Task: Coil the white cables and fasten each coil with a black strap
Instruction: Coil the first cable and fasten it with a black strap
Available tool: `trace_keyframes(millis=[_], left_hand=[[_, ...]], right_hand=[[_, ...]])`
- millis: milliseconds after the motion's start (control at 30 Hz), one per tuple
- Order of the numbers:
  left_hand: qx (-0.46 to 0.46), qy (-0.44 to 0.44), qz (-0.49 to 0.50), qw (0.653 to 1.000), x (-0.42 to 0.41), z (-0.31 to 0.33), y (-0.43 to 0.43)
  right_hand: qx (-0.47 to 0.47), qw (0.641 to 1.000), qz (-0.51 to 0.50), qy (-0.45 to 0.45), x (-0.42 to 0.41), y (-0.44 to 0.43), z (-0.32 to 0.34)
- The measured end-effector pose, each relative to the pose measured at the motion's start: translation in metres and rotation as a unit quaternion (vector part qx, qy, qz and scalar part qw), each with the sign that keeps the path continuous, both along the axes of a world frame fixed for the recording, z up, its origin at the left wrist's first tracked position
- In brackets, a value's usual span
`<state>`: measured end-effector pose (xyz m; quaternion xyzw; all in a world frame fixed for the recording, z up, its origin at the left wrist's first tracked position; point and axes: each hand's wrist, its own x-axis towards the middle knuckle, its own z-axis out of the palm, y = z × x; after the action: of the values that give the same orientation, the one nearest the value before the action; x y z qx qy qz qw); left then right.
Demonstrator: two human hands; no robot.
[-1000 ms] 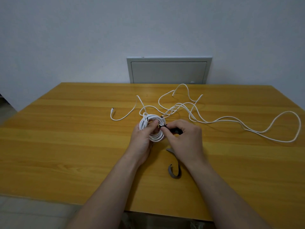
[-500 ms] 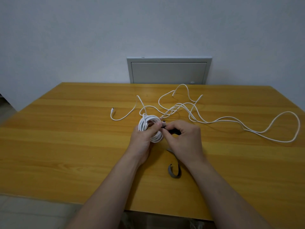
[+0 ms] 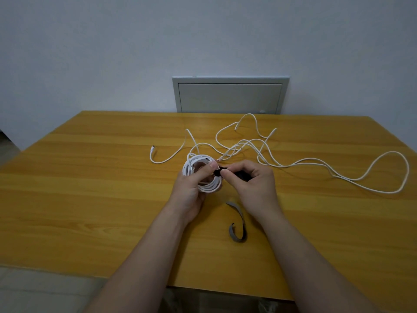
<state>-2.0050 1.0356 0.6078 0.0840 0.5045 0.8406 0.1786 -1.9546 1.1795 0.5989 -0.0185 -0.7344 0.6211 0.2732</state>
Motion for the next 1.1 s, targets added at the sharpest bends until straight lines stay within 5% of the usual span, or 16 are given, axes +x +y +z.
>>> trace_keyframes(millis=[300,733,1100], left_hand=[[-0.021,-0.001,-0.020,1.000,0.0017,0.0035,-0.0012],[-0.035,0.027,-0.012,0.999,0.0028,-0.0003,-0.0012],[-0.011,0.012,-0.025,1.000,0.0026,0.0015,-0.0007]], right_hand=[[-0.102,0.991,0.059,-0.056,0.0029,0.0073,0.0045],[-0.196,0.979,-0.003,-0.056,0.0020,0.0034,0.0045],[-0.285,0.951,0.075,-0.097,0.0023,0.0045,0.0052]])
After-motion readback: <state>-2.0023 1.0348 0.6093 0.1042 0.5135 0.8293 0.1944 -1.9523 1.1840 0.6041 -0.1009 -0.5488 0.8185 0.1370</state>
